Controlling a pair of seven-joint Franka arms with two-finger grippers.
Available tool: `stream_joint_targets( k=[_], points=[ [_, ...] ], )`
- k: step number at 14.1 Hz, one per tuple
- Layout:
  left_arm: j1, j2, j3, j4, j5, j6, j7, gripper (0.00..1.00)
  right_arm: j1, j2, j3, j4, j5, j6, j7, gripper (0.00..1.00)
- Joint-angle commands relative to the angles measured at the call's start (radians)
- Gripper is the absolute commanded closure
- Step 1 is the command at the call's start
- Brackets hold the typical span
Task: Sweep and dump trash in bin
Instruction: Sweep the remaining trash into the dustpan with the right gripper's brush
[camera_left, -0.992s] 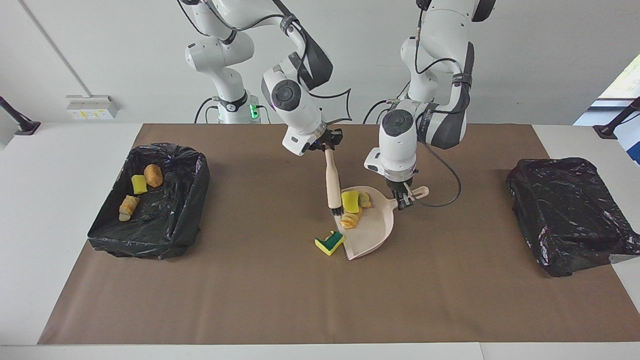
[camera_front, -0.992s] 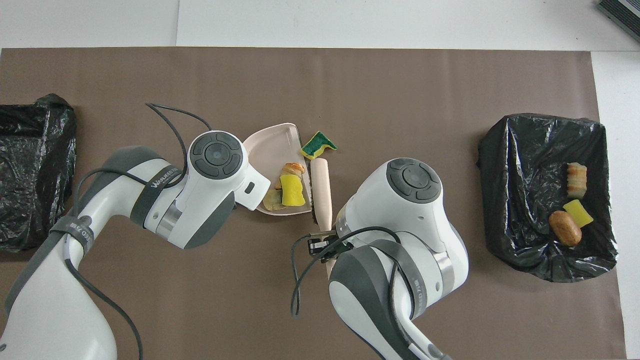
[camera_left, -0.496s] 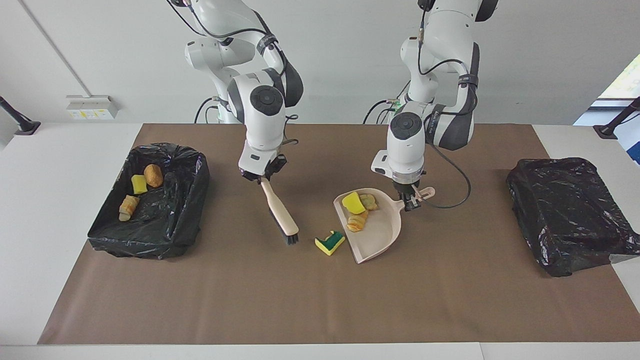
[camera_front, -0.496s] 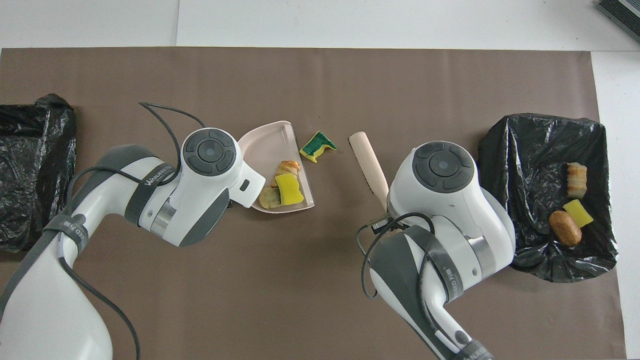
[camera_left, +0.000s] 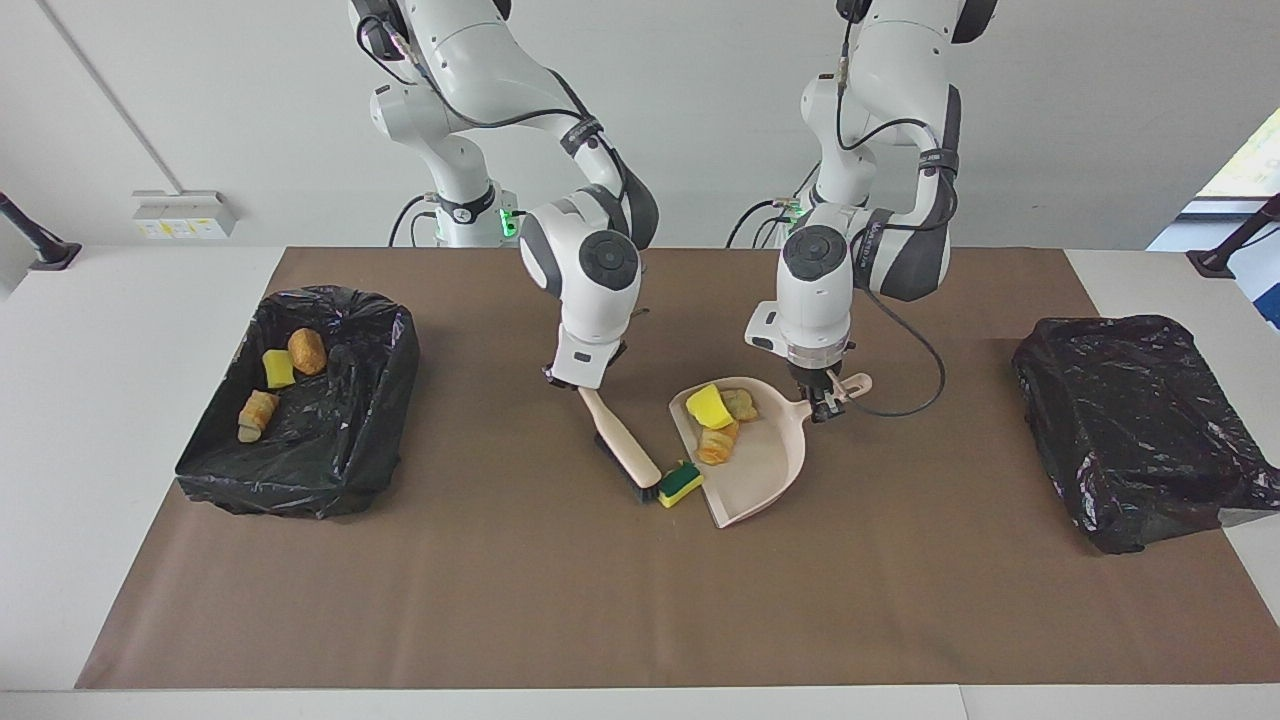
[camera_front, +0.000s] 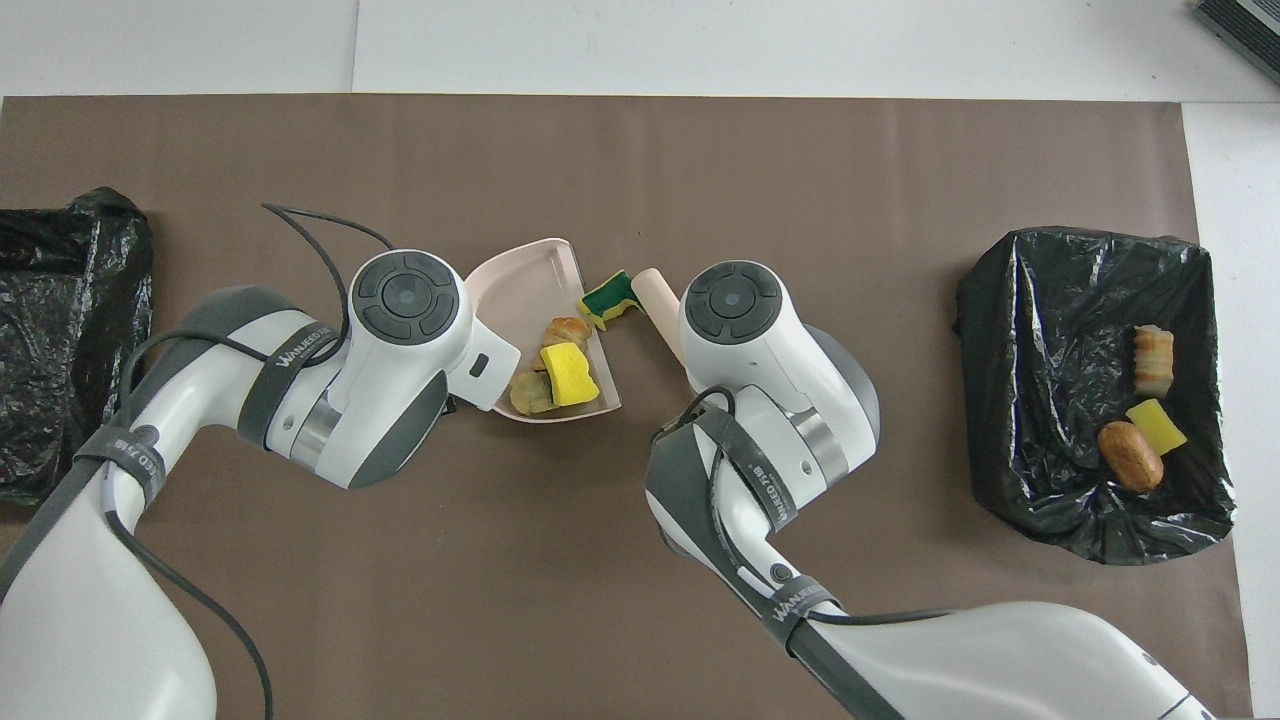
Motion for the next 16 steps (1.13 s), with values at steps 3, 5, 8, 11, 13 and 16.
stream_joint_targets(
  k=[3, 5, 8, 11, 13, 16],
  points=[
    [0.012, -0.032, 0.004, -0.029, 0.017, 0.002, -0.027, 1.00, -0.012, -0.018, 0.074, 0.010, 0.206, -0.055, 0.009, 1.00],
    [0.019, -0.032, 0.004, -0.029, 0.017, 0.011, -0.037, 1.00, -0.012, -0.036, 0.075, 0.010, 0.257, -0.056, 0.010, 1.00],
    [0.046, -0.032, 0.002, -0.032, 0.017, 0.014, -0.020, 1.00, -0.029, -0.087, 0.075, 0.010, 0.268, -0.111, 0.004, 1.00],
    [0.057, -0.032, 0.000, -0.032, 0.015, 0.019, 0.027, 1.00, -0.029, -0.137, 0.071, 0.010, 0.336, -0.214, 0.085, 1.00],
    [0.075, -0.032, 0.000, -0.032, 0.008, 0.031, 0.073, 1.00, -0.012, -0.186, 0.072, 0.005, 0.334, -0.283, 0.322, 1.00],
    [0.159, -0.063, -0.003, -0.026, -0.069, 0.037, 0.241, 1.00, 0.048, -0.268, 0.078, -0.090, 0.349, -0.299, 0.543, 1.00]
  ],
)
